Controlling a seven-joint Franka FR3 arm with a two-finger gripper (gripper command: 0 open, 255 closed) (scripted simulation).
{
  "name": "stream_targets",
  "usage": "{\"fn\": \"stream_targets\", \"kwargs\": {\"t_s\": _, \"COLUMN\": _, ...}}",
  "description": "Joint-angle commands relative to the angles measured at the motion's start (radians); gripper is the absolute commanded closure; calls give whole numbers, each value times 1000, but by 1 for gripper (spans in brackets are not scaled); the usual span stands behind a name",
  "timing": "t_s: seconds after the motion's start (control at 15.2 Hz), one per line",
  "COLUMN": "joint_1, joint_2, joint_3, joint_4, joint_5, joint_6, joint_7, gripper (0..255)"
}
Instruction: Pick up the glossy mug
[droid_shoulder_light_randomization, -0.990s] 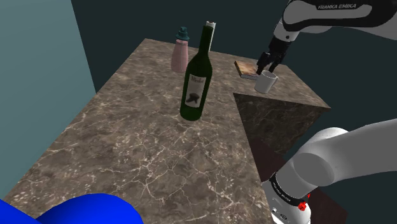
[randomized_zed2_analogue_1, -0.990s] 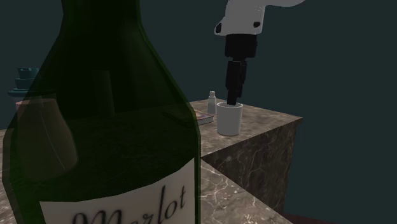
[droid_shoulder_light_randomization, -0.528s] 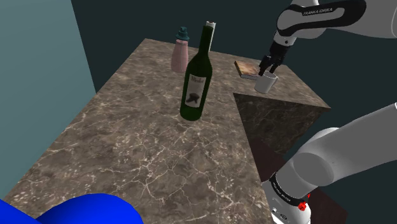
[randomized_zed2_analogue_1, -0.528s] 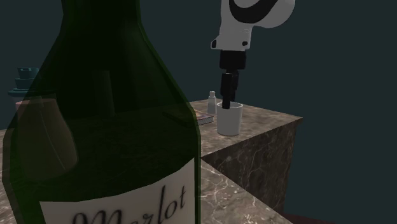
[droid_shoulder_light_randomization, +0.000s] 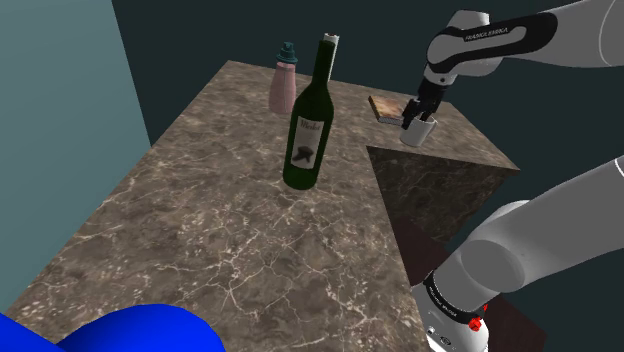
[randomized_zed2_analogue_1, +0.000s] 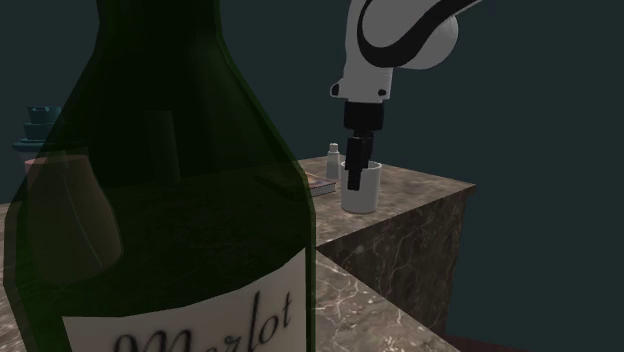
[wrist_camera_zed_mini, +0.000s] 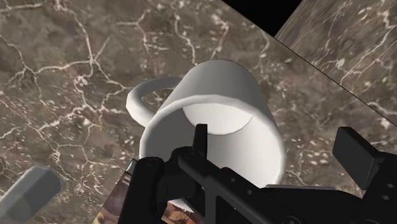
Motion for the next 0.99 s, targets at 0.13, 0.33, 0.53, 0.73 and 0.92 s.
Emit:
{"fn": "stream_targets", "kwargs": {"t_s": 0.13, "joint_1": 0, "joint_2": 0, "joint_3": 0, "joint_4": -4, "joint_5": 0, "joint_6": 5, "joint_7": 1, "gripper": 255}}
{"fn": "stream_targets", "kwargs": {"t_s": 0.33, "joint_1": 0, "joint_2": 0, "joint_3": 0, "joint_4": -4, "joint_5": 0, "joint_6": 4, "joint_7": 1, "gripper": 255}}
{"fn": "stream_targets", "kwargs": {"t_s": 0.53, "joint_1": 0, "joint_2": 0, "joint_3": 0, "joint_4": -4, "joint_5": 0, "joint_6": 4, "joint_7": 1, "gripper": 255}}
{"fn": "stream_targets", "kwargs": {"t_s": 0.73, "joint_1": 0, "joint_2": -8, "joint_3": 4, "joint_4": 17, "joint_5": -1, "joint_6": -24, "joint_7": 1, "gripper": 255}}
{"fn": "stream_targets", "kwargs": {"t_s": 0.92, "joint_1": 1, "joint_2": -18, "joint_3": 10, "joint_4": 49, "joint_5": -1, "joint_6": -65, "joint_7": 1, "gripper": 255}}
